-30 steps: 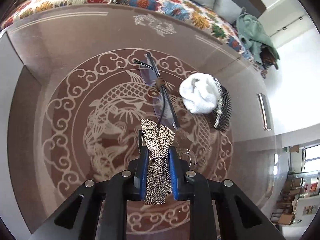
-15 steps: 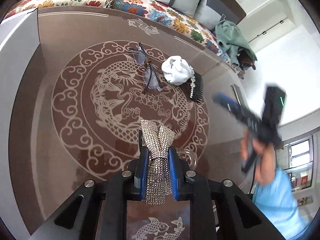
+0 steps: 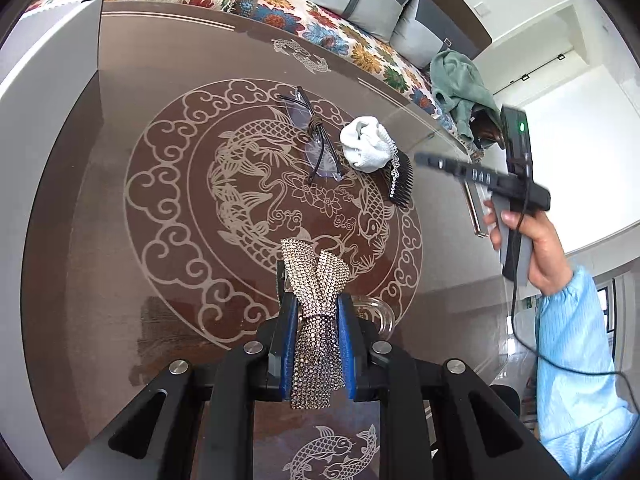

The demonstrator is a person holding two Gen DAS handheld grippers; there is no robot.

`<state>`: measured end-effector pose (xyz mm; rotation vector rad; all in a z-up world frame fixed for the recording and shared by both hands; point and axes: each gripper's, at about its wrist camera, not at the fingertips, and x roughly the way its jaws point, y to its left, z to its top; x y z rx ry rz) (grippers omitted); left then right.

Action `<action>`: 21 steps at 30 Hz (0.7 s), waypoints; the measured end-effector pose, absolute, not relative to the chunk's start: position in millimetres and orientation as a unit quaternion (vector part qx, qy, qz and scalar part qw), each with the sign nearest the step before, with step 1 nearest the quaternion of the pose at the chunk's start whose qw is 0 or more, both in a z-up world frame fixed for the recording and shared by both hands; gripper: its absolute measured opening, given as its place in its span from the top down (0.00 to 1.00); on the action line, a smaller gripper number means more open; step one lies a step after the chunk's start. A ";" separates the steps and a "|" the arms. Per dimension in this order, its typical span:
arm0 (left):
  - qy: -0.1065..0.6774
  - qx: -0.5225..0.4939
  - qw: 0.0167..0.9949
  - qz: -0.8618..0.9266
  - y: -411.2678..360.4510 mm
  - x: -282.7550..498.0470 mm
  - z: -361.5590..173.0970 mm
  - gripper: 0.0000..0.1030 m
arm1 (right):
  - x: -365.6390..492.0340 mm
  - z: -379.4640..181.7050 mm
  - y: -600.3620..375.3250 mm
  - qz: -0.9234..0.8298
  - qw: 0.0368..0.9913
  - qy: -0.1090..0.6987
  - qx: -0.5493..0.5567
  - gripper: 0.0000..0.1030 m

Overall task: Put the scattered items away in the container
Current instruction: 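Grasp the black rhinestone-edged comb with the right gripper and lift it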

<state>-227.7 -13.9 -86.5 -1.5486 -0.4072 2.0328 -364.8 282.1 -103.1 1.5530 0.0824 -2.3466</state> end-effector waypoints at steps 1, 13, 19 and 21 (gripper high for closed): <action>-0.151 -0.576 0.276 0.755 -12.6 -228.2 -87.1 0.82 | -362.4 -107.9 280.5 -0.818 0.164 0.034 0.551 0.51; -0.158 -0.582 0.283 0.746 -13.8 -225.2 -92.9 0.82 | -382.8 -148.7 264.3 -0.802 0.012 0.036 0.596 0.43; -0.168 -0.583 0.286 0.742 -17.4 -223.8 -94.6 0.82 | -376.2 -152.6 299.8 -0.806 0.043 -0.039 0.589 0.64; -0.171 -0.584 0.286 0.740 -17.9 -223.2 -95.4 0.82 | -373.3 -151.5 312.0 -0.808 0.056 -0.062 0.583 0.90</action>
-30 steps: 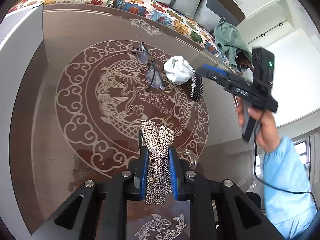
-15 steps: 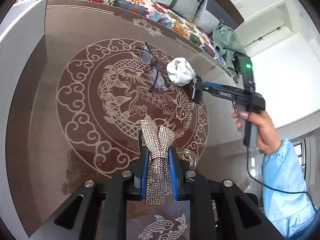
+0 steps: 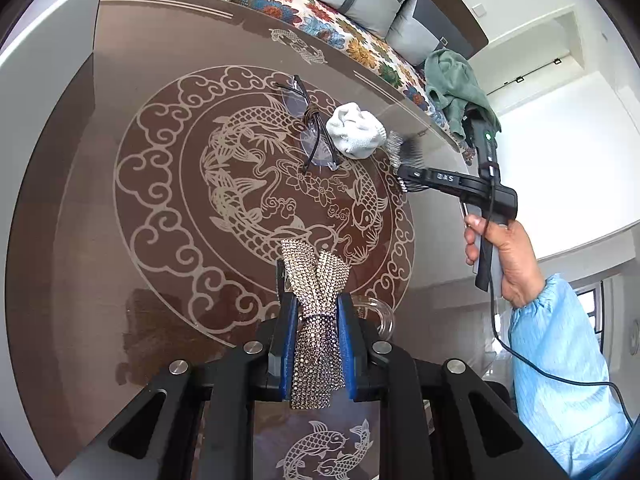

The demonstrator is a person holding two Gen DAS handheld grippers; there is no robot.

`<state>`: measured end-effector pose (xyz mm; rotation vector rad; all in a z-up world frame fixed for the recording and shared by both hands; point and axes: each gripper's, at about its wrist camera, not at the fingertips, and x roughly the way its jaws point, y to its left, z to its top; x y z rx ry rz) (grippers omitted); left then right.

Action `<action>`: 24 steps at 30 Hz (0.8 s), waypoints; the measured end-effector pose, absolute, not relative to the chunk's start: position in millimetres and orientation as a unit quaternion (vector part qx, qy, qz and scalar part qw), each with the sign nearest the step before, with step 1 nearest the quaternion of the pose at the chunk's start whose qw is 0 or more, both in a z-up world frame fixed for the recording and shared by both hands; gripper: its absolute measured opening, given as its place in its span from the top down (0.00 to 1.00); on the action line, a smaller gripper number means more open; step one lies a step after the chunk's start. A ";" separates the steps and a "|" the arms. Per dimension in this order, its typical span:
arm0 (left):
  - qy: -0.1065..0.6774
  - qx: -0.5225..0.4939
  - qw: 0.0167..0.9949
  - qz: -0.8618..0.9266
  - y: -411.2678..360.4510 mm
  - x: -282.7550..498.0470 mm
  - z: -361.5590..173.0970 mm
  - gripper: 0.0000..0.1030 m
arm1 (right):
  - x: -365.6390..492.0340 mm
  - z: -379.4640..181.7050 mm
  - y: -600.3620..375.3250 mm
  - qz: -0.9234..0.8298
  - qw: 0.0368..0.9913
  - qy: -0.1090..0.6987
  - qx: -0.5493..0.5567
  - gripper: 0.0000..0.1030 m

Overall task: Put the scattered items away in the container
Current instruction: 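Grasp the black rhinestone-edged comb with the right gripper and lift it, then carry hair clip and comb over the cardboard box and open both grippers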

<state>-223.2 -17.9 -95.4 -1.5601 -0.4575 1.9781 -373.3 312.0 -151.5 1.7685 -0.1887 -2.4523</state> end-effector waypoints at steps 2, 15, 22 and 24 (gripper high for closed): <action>-0.172 -0.584 0.287 0.739 -17.3 -222.5 -95.1 0.82 | -368.9 -149.7 322.9 -0.809 0.065 -0.083 0.579 0.91; -0.166 -0.568 0.294 0.751 -0.1 -198.5 -77.7 0.82 | -267.1 -110.0 328.0 -0.819 0.176 -0.110 0.535 0.91; -0.163 -0.539 0.273 0.781 14.9 -132.7 -68.1 0.82 | -166.9 -93.6 276.6 -0.821 0.223 -0.080 0.519 0.91; -0.157 -0.531 0.268 0.788 21.0 -109.3 -66.3 0.82 | -133.1 -91.1 257.1 -0.820 0.235 -0.078 0.515 0.91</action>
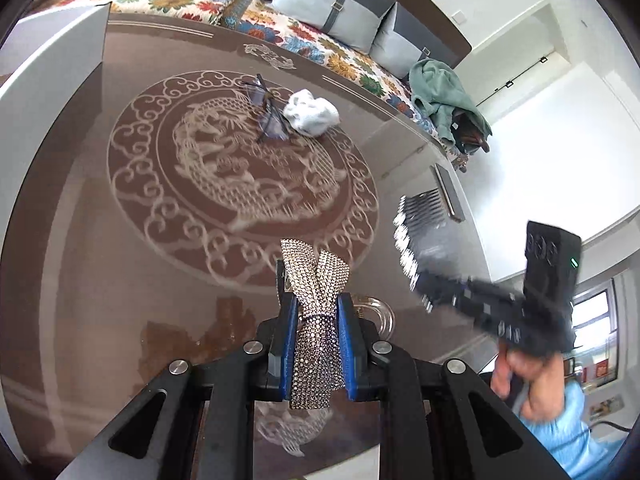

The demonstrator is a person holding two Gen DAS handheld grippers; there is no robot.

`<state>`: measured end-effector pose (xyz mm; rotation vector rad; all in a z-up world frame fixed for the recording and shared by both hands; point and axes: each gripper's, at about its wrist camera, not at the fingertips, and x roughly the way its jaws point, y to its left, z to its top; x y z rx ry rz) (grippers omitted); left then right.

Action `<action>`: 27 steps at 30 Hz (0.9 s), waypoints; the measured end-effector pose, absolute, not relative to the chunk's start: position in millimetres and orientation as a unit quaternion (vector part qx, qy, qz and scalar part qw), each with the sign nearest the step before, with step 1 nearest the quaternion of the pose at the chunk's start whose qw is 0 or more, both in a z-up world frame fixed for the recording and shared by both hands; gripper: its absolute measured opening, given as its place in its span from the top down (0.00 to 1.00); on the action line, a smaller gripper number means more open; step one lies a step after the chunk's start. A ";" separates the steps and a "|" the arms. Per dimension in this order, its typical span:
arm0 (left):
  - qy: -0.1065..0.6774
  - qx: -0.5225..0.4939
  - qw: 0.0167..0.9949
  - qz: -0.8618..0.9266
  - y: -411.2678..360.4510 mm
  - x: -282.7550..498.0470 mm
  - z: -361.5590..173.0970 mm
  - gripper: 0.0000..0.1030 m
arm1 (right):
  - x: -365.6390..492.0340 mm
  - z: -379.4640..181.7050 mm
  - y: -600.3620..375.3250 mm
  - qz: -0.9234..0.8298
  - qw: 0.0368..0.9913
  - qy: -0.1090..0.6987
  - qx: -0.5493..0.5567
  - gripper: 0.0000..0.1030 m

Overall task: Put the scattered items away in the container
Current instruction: 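Carry hair clip and comb over the cardboard box and open both grippers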

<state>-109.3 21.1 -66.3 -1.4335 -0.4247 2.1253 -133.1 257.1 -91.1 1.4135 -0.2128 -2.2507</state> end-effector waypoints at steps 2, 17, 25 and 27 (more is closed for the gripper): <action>-0.148 -0.527 0.263 0.795 27.0 -88.1 -64.4 0.82 | -103.2 -89.5 241.1 -0.821 0.243 -0.076 0.511 0.91; -0.165 -0.478 0.232 0.831 -28.0 -40.7 -37.5 0.82 | -32.1 -50.8 169.3 -0.841 0.239 -0.017 0.484 0.91; -0.186 -0.411 0.146 0.880 -169.2 -82.4 27.9 0.82 | -92.9 12.2 60.8 -0.836 0.337 0.007 0.433 0.91; -0.180 -0.401 0.113 0.891 -207.2 -99.6 40.0 0.82 | -117.0 27.5 20.9 -0.831 0.369 0.014 0.416 0.91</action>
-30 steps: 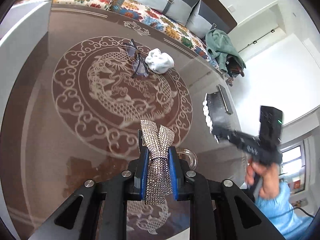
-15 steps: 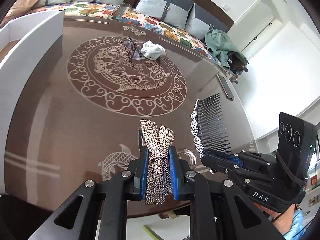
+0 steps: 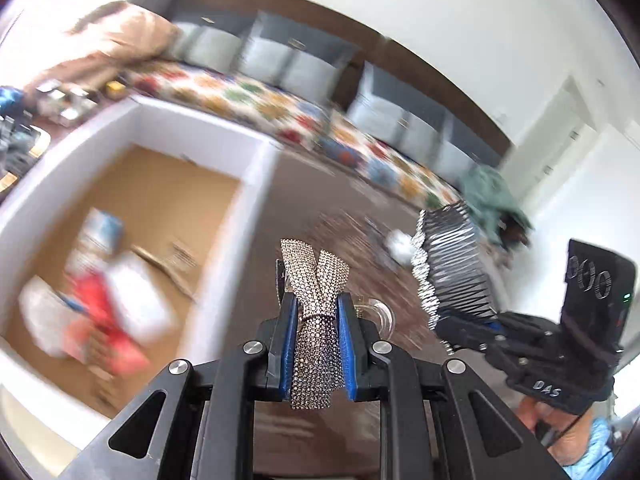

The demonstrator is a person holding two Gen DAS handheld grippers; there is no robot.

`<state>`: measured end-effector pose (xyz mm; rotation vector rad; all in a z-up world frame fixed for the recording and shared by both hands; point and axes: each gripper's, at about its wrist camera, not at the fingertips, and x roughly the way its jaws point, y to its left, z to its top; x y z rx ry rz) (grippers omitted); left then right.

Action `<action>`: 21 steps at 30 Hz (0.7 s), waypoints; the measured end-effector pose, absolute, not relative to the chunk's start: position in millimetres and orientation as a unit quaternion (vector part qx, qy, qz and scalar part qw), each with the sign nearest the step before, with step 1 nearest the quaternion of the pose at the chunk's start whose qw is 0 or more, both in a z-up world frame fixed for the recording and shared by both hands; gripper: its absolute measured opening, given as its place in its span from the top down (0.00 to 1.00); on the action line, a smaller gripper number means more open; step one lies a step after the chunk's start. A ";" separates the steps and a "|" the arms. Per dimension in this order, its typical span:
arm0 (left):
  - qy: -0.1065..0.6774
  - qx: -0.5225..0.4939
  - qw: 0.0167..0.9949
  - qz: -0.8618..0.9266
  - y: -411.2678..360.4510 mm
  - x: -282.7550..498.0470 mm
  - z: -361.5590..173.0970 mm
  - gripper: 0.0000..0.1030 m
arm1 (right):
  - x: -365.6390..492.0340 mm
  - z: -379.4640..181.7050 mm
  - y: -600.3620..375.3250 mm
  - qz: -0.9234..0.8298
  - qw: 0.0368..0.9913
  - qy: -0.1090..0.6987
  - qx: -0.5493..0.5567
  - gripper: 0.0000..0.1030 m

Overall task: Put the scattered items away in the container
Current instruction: 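Carry hair clip and comb over the cardboard box and open both grippers, then move both grippers back to the table toward the eyeglasses and glove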

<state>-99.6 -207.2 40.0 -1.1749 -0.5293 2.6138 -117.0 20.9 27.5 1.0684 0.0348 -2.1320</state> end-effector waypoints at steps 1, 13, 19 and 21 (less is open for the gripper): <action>-0.178 -0.398 0.097 0.895 -225.7 -109.5 43.8 0.82 | -129.0 32.6 -0.3 -0.828 0.382 0.021 0.411 0.91; -0.176 -0.454 -0.001 0.873 -341.8 -201.7 -13.2 0.81 | -265.9 -13.7 -193.0 -0.780 0.442 0.041 0.440 0.87; -0.184 -0.472 -0.031 0.862 -356.0 -213.9 -37.3 0.36 | -282.2 -33.2 -189.1 -0.786 0.414 0.020 0.459 0.54; -0.182 -0.462 -0.050 0.867 -359.2 -208.4 -33.9 0.09 | -282.8 -29.2 -181.9 -0.792 0.408 0.010 0.454 0.54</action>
